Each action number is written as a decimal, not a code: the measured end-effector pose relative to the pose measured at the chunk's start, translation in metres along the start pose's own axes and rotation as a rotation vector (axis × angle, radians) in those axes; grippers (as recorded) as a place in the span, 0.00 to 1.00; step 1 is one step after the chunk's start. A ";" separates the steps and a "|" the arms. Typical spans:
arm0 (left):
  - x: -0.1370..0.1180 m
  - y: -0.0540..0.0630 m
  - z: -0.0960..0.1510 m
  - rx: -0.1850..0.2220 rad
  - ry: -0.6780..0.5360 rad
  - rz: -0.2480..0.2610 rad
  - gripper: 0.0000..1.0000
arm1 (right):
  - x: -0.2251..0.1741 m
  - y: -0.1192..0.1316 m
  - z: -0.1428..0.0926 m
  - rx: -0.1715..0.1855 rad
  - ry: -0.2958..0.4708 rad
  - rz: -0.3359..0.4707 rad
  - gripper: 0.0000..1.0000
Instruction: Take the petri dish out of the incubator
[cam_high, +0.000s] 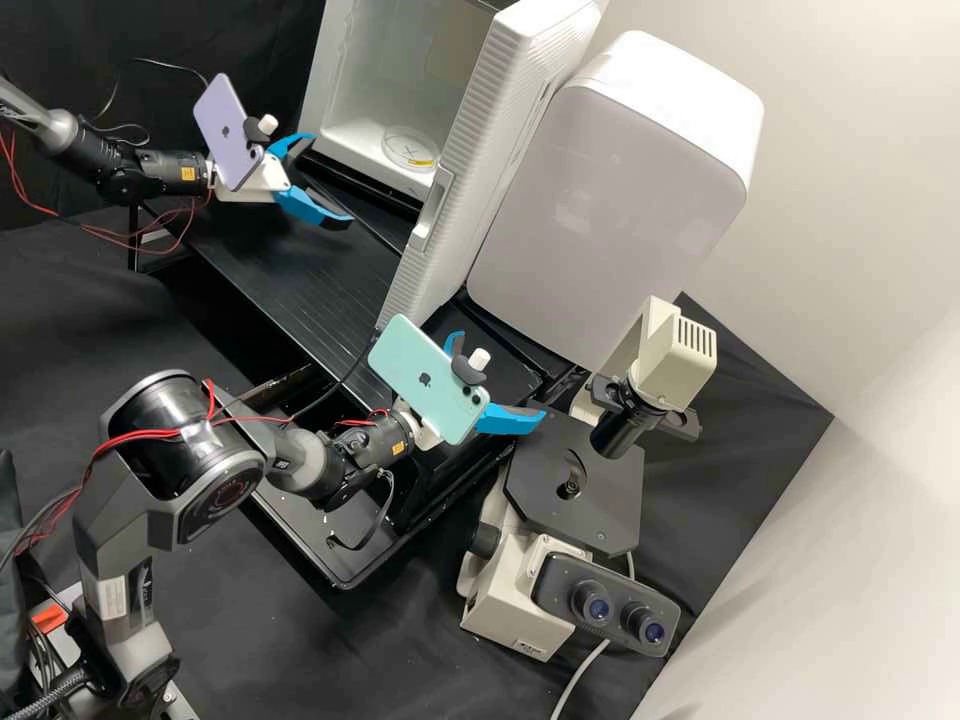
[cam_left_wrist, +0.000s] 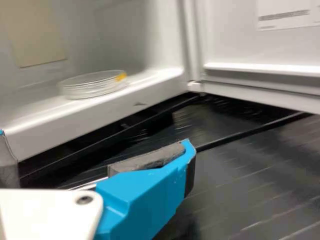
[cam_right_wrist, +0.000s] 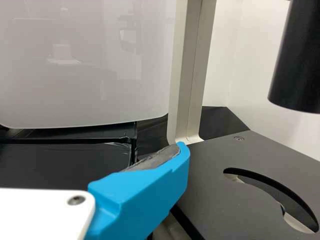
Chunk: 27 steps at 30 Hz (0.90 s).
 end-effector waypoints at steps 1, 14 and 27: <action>0.002 0.001 0.003 0.008 -0.011 -0.009 1.00 | 0.000 0.000 0.000 0.000 0.000 0.000 1.00; 0.020 0.018 0.037 0.043 -0.130 0.041 1.00 | 0.000 0.000 0.000 0.000 0.000 0.000 1.00; 0.059 0.027 0.001 -0.016 0.032 0.048 1.00 | 0.000 0.000 0.000 0.000 0.000 0.000 1.00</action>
